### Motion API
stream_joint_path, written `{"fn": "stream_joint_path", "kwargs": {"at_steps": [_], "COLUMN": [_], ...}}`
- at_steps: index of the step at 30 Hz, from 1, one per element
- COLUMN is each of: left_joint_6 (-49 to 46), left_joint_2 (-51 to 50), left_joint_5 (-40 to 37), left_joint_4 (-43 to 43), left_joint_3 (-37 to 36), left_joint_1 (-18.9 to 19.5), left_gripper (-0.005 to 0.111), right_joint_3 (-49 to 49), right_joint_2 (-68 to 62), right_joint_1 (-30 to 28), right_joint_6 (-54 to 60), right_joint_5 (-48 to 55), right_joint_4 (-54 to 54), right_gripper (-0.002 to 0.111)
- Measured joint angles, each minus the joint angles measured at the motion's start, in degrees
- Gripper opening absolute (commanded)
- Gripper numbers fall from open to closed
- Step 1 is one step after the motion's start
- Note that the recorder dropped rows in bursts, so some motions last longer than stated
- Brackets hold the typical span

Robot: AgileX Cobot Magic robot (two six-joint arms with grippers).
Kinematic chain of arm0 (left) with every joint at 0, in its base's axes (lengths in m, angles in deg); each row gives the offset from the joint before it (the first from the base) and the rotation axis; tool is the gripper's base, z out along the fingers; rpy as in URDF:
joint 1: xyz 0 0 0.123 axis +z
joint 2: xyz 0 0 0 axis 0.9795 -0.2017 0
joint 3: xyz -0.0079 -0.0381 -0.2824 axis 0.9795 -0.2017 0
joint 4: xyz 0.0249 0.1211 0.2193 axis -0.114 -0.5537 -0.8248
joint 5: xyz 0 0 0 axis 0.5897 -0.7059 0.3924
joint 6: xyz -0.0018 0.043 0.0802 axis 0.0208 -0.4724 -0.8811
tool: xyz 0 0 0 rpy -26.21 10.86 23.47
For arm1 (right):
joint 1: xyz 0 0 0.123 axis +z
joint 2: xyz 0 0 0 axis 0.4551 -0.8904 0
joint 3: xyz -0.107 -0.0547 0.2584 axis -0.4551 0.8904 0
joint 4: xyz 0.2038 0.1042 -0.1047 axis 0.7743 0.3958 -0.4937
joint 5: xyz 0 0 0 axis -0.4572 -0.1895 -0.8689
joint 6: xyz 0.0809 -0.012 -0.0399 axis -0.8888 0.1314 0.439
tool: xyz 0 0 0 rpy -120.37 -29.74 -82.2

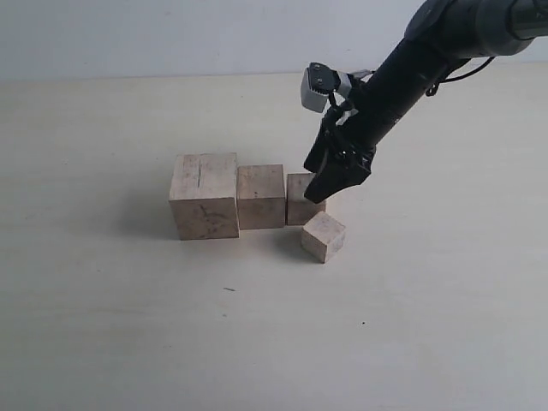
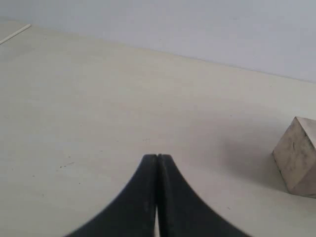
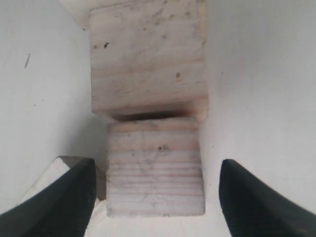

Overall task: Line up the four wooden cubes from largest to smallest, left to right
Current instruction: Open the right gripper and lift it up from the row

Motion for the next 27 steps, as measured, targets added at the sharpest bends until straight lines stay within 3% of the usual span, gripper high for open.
{"fn": "stream_joint_path", "kwargs": {"at_steps": [7,14,18,27], "left_joint_6": [0.0,0.0,0.0,0.0], "left_joint_2": [0.0,0.0,0.0,0.0], "left_joint_5": [0.0,0.0,0.0,0.0], "left_joint_4": [0.0,0.0,0.0,0.0], "left_joint_3": [0.0,0.0,0.0,0.0], "left_joint_1": [0.0,0.0,0.0,0.0], "left_gripper": [0.000,0.000,0.000,0.000], "right_joint_3": [0.0,0.0,0.1,0.1], "right_joint_2": [2.9,4.7,4.6,2.6], "right_joint_1": [0.0,0.1,0.1,0.4], "right_joint_6": [-3.3,-20.0,-27.6,-32.8], "right_joint_5": [0.0,-4.9,-9.5,-11.6], "right_joint_4": [-0.5,-14.8,-17.7,-20.8], "right_gripper": [0.067,0.067,0.067,0.067]}}
